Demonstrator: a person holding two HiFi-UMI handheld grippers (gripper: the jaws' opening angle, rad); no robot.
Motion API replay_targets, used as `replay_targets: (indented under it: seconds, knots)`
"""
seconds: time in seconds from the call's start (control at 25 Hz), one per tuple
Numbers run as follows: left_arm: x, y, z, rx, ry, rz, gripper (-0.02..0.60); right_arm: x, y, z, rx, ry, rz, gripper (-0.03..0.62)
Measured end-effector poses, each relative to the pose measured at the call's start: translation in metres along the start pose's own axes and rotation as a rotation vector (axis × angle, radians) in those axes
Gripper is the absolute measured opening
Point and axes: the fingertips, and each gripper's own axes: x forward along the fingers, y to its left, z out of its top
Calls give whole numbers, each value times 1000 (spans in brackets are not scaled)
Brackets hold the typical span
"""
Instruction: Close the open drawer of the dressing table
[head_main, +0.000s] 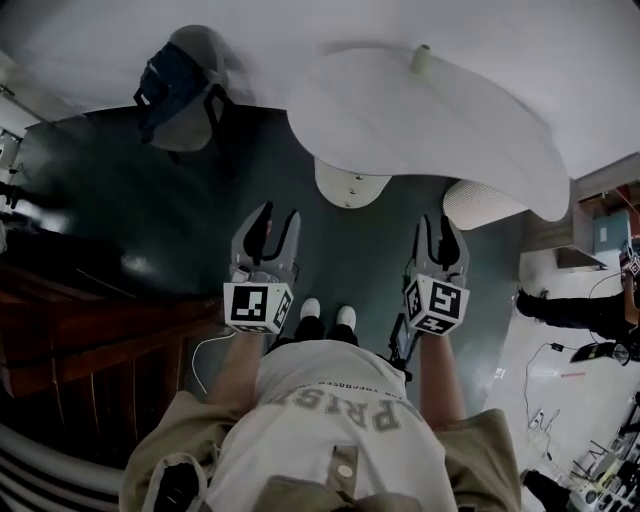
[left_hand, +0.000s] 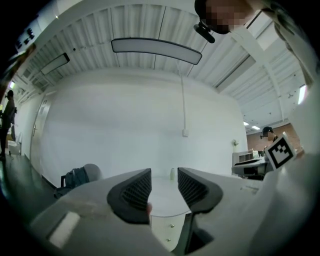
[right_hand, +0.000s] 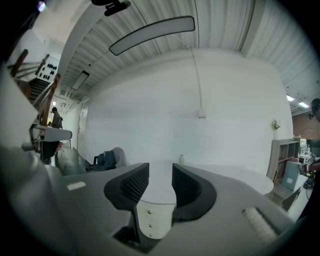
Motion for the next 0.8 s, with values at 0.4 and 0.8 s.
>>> replay_targets:
  seconds: [0.4, 0.8]
  knots:
    - [2, -6, 20, 45, -58, 22, 36, -18, -8, 26, 3, -87, -36, 15]
    - [12, -12, 38, 102, -93, 35, 8, -21, -13, 37, -3, -120, -53, 5]
